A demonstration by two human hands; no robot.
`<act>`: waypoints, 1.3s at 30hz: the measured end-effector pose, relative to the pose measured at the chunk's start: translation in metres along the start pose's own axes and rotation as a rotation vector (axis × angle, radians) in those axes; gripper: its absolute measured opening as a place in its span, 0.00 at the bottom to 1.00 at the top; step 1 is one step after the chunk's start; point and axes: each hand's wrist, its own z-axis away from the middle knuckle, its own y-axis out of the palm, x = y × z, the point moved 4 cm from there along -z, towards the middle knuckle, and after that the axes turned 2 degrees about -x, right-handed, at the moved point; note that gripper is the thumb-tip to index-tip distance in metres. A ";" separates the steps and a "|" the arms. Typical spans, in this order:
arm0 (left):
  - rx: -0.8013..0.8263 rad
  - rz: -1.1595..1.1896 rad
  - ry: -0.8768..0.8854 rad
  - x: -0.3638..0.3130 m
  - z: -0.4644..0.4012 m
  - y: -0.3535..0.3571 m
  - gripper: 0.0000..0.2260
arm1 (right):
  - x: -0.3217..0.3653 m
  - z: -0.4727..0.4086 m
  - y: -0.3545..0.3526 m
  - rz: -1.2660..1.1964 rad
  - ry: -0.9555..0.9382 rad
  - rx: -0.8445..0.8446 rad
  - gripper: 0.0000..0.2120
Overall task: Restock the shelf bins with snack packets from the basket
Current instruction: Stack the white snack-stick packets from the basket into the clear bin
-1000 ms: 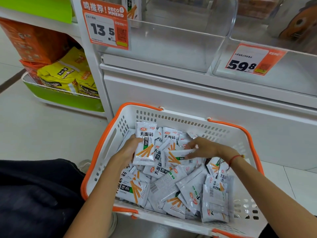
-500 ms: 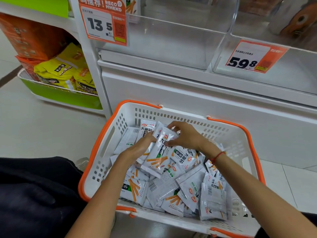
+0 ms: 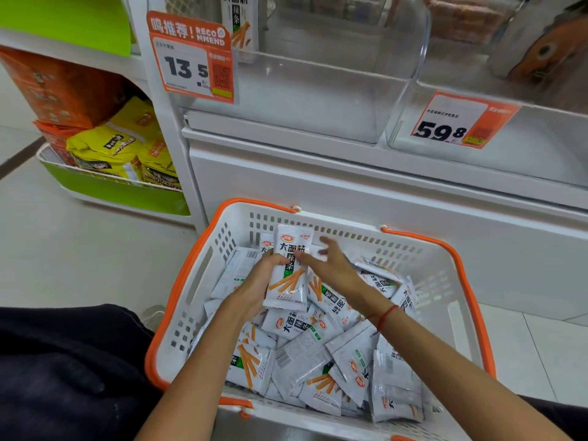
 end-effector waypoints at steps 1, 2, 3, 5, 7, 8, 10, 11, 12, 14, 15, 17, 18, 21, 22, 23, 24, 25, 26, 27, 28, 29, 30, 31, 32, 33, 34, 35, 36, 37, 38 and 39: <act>-0.021 0.033 0.029 -0.005 0.000 0.000 0.11 | 0.003 0.003 0.005 -0.070 0.073 0.131 0.34; -0.037 0.056 0.043 -0.009 0.000 0.000 0.10 | 0.009 0.005 0.010 -0.063 0.094 0.223 0.32; -0.045 0.072 0.052 -0.015 0.002 0.001 0.10 | 0.015 0.006 0.012 -0.033 0.083 0.267 0.28; -0.053 0.099 0.076 -0.028 0.010 0.005 0.10 | 0.031 0.008 0.014 0.055 0.036 0.271 0.23; -0.051 0.136 0.130 -0.044 0.019 0.009 0.11 | 0.053 0.014 0.011 0.094 -0.066 0.270 0.21; -0.050 0.150 0.164 -0.054 0.024 0.011 0.11 | 0.065 0.018 0.007 0.110 -0.157 0.266 0.21; -0.050 0.128 0.225 -0.075 0.036 0.014 0.12 | 0.089 0.028 -0.003 0.143 -0.359 0.226 0.23; -0.054 0.093 0.258 -0.087 0.043 0.016 0.12 | 0.100 0.031 -0.008 0.159 -0.453 0.184 0.23; -0.065 0.058 0.309 -0.100 0.050 0.016 0.13 | 0.110 0.034 -0.013 0.158 -0.537 0.140 0.23; -0.111 -0.017 0.474 -0.131 0.068 0.015 0.09 | 0.128 0.039 -0.020 0.130 -0.701 0.068 0.24; -0.125 -0.062 0.565 -0.147 0.078 0.015 0.09 | 0.136 0.042 -0.024 0.141 -0.782 0.027 0.24; -0.120 -0.155 0.714 -0.174 0.097 0.015 0.11 | 0.148 0.046 -0.030 0.190 -0.921 -0.052 0.25; -0.101 -0.183 0.766 -0.185 0.106 0.017 0.11 | 0.156 0.049 -0.034 0.208 -0.970 -0.087 0.25; -0.084 -0.268 0.912 -0.218 0.131 0.016 0.12 | 0.183 0.057 -0.045 0.207 -1.119 -0.191 0.23; -0.077 -0.290 0.961 -0.230 0.137 0.015 0.14 | 0.193 0.060 -0.048 0.207 -1.168 -0.233 0.22; -0.067 -0.322 1.005 -0.242 0.142 0.013 0.17 | 0.203 0.062 -0.052 0.212 -1.209 -0.273 0.22; -0.063 -0.358 1.048 -0.254 0.146 0.011 0.20 | 0.213 0.062 -0.055 0.219 -1.244 -0.317 0.21; -0.070 -0.395 1.101 -0.267 0.150 0.009 0.22 | 0.223 0.062 -0.058 0.240 -1.286 -0.380 0.20; -0.089 -0.437 1.159 -0.280 0.152 0.005 0.23 | 0.234 0.060 -0.061 0.283 -1.333 -0.467 0.19; -0.114 -0.489 1.218 -0.293 0.154 0.001 0.23 | 0.244 0.058 -0.064 0.342 -1.374 -0.563 0.19; -0.132 -0.538 1.253 -0.305 0.153 -0.002 0.22 | 0.255 0.054 -0.067 0.397 -1.400 -0.645 0.18; -0.137 -0.575 1.262 -0.316 0.150 -0.005 0.22 | 0.266 0.048 -0.068 0.433 -1.398 -0.690 0.19; -0.129 -0.593 1.247 -0.326 0.146 -0.008 0.22 | 0.276 0.041 -0.069 0.446 -1.374 -0.693 0.19; -0.124 -0.601 1.226 -0.335 0.140 -0.010 0.22 | 0.285 0.033 -0.069 0.440 -1.340 -0.666 0.19; -0.144 -0.616 1.202 -0.343 0.133 -0.012 0.21 | 0.294 0.024 -0.068 0.432 -1.305 -0.622 0.20; -0.186 -0.645 1.181 -0.351 0.126 -0.013 0.21 | 0.301 0.013 -0.066 0.441 -1.272 -0.581 0.21; -0.238 -0.680 1.145 -0.359 0.118 -0.015 0.21 | 0.307 0.002 -0.065 0.473 -1.242 -0.551 0.22; -0.274 -0.702 1.104 -0.366 0.109 -0.016 0.22 | 0.313 -0.010 -0.064 0.517 -1.217 -0.534 0.23; -0.297 -0.708 1.047 -0.372 0.099 -0.017 0.24 | 0.319 -0.022 -0.064 0.551 -1.196 -0.527 0.25; -0.306 -0.696 0.994 -0.379 0.088 -0.018 0.26 | 0.325 -0.033 -0.065 0.568 -1.167 -0.524 0.26; -0.319 -0.674 0.938 -0.386 0.074 -0.019 0.28 | 0.331 -0.047 -0.067 0.579 -1.126 -0.518 0.26; -0.330 -0.660 0.887 -0.392 0.062 -0.019 0.27 | 0.335 -0.060 -0.068 0.596 -1.068 -0.498 0.25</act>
